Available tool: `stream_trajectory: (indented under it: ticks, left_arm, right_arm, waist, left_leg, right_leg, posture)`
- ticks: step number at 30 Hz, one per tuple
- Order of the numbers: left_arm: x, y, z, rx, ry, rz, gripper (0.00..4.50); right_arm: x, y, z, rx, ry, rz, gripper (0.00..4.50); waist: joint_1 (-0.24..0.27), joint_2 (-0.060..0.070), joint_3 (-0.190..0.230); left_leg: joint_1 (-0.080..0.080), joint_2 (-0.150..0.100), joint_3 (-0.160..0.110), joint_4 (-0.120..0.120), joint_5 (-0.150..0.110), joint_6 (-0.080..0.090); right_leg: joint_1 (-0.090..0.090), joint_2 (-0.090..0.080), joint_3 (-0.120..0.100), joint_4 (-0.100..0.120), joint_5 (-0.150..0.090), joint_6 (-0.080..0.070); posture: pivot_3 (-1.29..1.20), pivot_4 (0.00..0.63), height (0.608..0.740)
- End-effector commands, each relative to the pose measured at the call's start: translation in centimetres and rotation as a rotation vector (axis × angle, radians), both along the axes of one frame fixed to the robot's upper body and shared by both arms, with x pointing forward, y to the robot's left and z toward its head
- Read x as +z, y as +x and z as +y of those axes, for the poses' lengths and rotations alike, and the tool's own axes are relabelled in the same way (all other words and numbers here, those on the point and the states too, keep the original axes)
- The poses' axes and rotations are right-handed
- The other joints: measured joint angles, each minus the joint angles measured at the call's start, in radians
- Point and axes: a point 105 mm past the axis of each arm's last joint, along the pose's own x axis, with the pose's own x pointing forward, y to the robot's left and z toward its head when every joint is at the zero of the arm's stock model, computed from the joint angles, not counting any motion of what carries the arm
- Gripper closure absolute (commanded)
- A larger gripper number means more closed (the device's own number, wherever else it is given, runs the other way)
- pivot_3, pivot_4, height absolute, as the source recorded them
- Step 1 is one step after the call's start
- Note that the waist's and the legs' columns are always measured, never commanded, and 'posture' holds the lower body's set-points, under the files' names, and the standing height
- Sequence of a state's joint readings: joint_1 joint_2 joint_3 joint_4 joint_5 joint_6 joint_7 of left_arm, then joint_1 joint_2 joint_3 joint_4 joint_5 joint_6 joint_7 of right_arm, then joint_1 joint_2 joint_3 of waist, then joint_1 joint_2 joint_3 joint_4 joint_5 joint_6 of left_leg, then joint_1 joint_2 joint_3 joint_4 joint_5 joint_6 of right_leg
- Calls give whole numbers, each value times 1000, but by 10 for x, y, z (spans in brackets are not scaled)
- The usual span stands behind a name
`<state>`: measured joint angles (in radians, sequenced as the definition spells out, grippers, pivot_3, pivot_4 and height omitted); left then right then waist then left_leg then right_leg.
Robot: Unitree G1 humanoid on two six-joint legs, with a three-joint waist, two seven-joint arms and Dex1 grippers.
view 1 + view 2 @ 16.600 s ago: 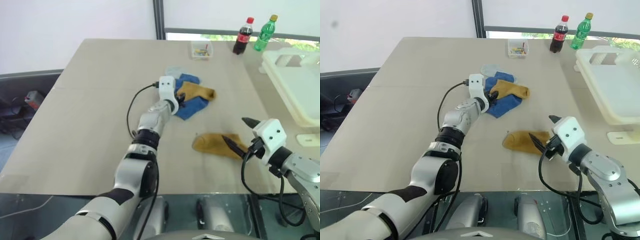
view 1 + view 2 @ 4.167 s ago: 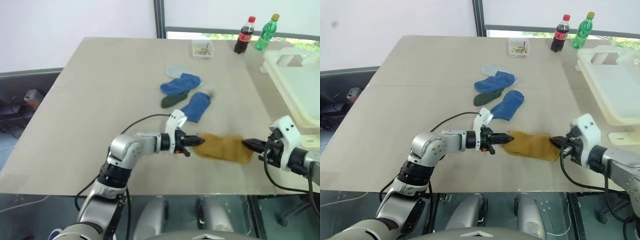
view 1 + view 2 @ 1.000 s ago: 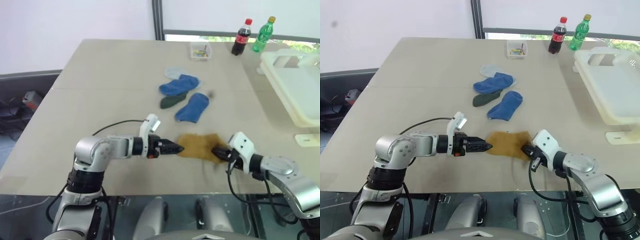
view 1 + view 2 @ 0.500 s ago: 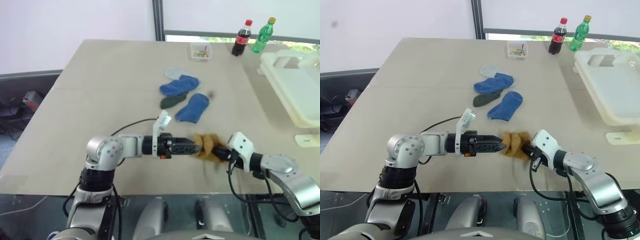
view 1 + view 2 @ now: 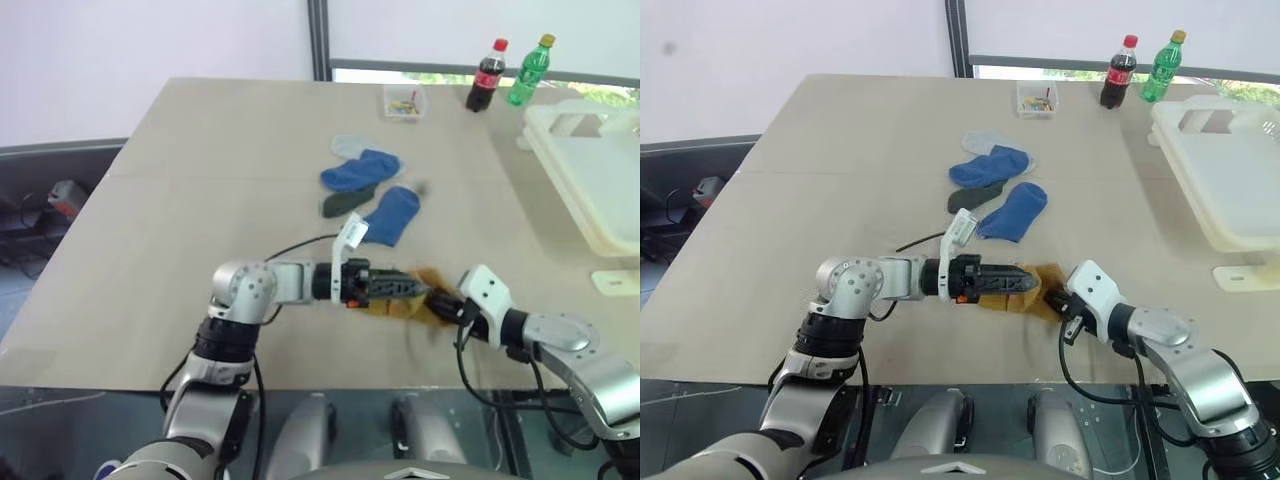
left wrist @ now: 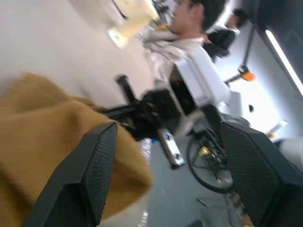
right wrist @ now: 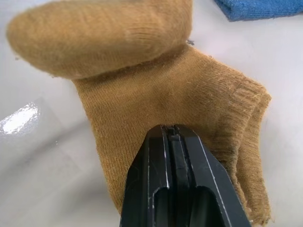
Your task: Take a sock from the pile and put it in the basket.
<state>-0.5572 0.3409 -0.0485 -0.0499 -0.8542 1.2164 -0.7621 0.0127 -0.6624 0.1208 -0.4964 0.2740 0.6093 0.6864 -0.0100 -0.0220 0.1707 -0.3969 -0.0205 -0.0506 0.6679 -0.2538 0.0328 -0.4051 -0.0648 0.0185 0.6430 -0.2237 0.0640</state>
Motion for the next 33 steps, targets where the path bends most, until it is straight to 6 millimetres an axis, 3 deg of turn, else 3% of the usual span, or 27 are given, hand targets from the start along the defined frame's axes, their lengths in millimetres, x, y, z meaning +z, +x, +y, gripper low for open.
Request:
stream_trajectory:
  ticks: [1,4,8,23,33]
  left_arm:
    - [-2,6,34,114,135,-157,820]
    - [-18,0,48,113,257,-207,820]
    - [-33,-11,52,80,323,-178,820]
    - [-28,-11,12,24,154,67,820]
    - [-6,-13,-15,-56,-66,146,820]
  right_arm:
    - [-10,-3,-3,-22,-19,41,4360]
    - [-11,-3,-2,-26,-15,41,4360]
    - [-13,-3,0,-25,-10,44,4360]
    - [-11,0,4,-6,-8,40,4360]
    - [-9,-1,3,-9,-7,40,4360]
  waist:
    - [-2,0,0]
    - [3,0,0]
    - [11,0,0]
    - [-3,0,0]
    - [-1,0,0]
  left_leg:
    - [0,0,0,-1,0,0]
    - [0,0,0,-1,0,0]
    - [-1,0,0,0,0,0]
    - [0,0,0,0,0,0]
    - [0,0,0,0,0,0]
  right_leg:
    - [0,0,1,0,0,0]
    - [-1,-1,0,-1,0,0]
    - [0,-2,-1,-1,-2,-4]
    - [0,0,-1,0,0,0]
    - [0,0,-1,0,0,0]
  posture:
    - [0,150,740]
    - [0,150,740]
    - [0,150,740]
    - [0,150,740]
    - [0,150,740]
